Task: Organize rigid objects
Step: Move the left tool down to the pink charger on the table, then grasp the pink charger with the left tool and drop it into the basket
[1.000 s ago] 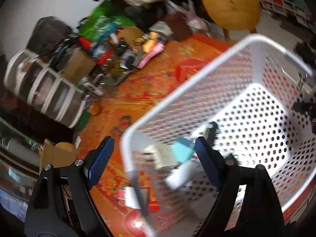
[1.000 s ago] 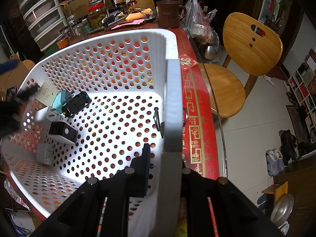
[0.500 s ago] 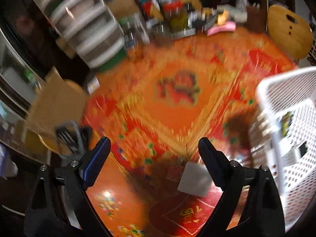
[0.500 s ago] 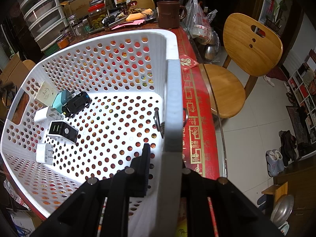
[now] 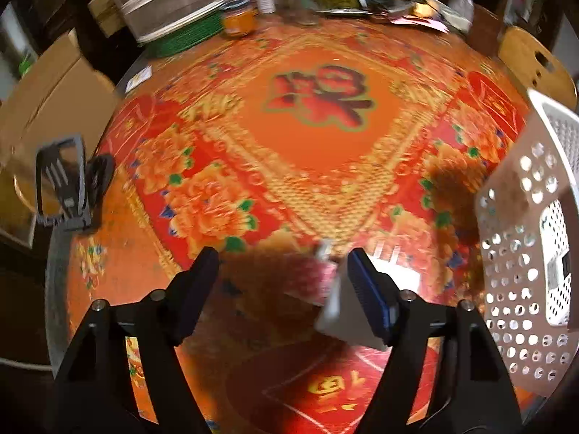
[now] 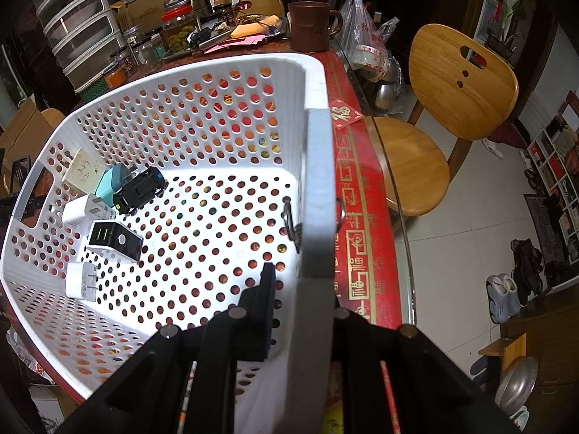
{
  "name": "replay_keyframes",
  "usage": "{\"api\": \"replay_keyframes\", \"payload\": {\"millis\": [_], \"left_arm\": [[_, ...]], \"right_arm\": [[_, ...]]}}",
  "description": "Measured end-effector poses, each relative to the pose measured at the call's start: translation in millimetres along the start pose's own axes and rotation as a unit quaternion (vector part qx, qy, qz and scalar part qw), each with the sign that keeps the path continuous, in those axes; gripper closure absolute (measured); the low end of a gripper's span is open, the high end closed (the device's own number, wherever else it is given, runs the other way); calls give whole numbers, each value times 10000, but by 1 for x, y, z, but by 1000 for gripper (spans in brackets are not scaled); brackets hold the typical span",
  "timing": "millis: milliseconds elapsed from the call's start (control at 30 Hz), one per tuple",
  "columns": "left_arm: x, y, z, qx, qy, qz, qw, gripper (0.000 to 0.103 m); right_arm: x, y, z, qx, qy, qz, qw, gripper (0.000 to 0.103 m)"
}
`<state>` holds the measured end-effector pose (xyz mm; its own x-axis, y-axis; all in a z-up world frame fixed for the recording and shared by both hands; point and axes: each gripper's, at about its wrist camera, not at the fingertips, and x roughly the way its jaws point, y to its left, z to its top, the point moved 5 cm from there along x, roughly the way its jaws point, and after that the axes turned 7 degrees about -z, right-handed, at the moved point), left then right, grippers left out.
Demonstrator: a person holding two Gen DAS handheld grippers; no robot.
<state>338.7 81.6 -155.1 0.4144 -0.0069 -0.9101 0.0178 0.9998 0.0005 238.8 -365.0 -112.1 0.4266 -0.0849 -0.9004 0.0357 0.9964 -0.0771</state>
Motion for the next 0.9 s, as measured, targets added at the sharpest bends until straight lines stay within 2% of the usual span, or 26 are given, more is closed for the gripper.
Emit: {"api": "replay_keyframes", "payload": {"millis": [33, 200, 333, 400, 467, 533, 567, 600, 633, 733, 900], "left_arm": [[0, 6, -2, -12, 27, 29, 10000, 38], [-2, 9, -9, 91, 28, 50, 9999, 38], [7, -4, -12, 299, 106, -83, 9995, 40], [14, -6, -13, 245, 156, -171, 9994, 41], [19, -3, -12, 91, 202, -284, 9994, 46], [23, -6, -14, 122, 242, -305, 9992, 59], [26, -9, -16, 151, 299, -301, 9990, 61], [26, -10, -15, 149, 237, -296, 9992, 72], [26, -10, -15, 129, 236, -304, 9992, 78], [25, -10, -16, 119, 201, -195, 9995, 78], [-7, 2, -7, 42, -286, 176, 9994, 78]], "right_arm": [[0, 0, 0, 0, -4, 1, 10000, 90], [0, 0, 0, 2, 4, 0, 10000, 90], [-1, 0, 1, -1, -10, 2, 10000, 90], [0, 0, 1, 0, -7, 3, 10000, 90], [-1, 0, 1, -4, -13, 2, 10000, 90], [0, 0, 1, -4, -11, 2, 10000, 90], [0, 1, 1, -4, -7, 1, 10000, 90], [-1, 0, 1, -7, -6, 1, 10000, 90], [-1, 0, 0, -3, -14, 4, 10000, 90], [0, 0, 1, -5, -6, -1, 10000, 90], [0, 1, 1, -4, -9, -1, 10000, 90]]}}
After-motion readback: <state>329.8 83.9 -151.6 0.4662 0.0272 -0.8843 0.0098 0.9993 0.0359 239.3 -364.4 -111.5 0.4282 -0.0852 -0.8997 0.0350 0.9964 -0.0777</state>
